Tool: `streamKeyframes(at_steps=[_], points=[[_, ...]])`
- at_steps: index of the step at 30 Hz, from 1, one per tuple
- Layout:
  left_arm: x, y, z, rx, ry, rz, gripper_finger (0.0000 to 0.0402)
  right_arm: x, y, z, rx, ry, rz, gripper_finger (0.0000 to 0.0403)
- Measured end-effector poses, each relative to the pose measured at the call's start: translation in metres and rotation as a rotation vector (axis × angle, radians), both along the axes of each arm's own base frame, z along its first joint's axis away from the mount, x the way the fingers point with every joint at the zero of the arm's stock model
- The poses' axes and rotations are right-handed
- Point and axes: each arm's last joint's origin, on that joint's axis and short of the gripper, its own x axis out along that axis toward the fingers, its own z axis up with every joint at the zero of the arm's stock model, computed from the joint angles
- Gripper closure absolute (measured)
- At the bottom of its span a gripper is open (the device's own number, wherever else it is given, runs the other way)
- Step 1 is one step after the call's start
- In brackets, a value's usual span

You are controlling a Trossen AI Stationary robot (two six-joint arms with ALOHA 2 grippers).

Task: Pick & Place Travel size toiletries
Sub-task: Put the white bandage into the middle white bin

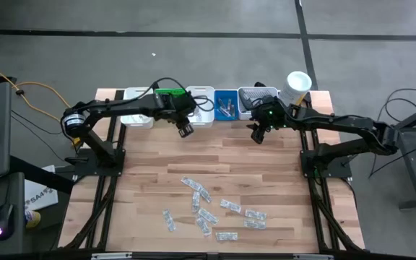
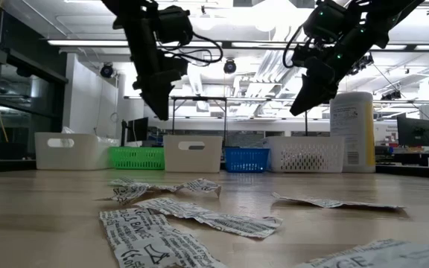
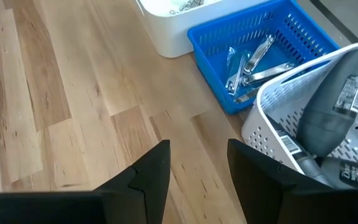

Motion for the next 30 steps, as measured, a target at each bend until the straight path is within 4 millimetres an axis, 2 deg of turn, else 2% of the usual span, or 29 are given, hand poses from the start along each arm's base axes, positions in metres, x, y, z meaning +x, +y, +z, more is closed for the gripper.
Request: streamKeyframes(at_steps=[7, 12, 22, 30], points=[[-0.018, -0.032, -0.019, -0.032, 0.007, 0.084, 0.0281, 0.000, 0.004, -0.001, 0.011, 0.016, 0.009, 0.0251], [-0.035, -0.055, -0.026, -0.062, -0.034, 0.147, 0.0281, 0.005, 0.014, -0.001, 0.033, 0.006, 0.032, 0.0251], [-0.059, -0.104, -0.046, -0.132, -0.043, 0.199, 0.0281, 0.009, 0.051, -0.023, 0.100, 0.018, 0.084, 0.0251], [-0.063, -0.146, -0.052, -0.227, -0.053, 0.140, 0.0281, 0.010, 0.089, -0.031, 0.109, 0.032, 0.138, 0.0251]])
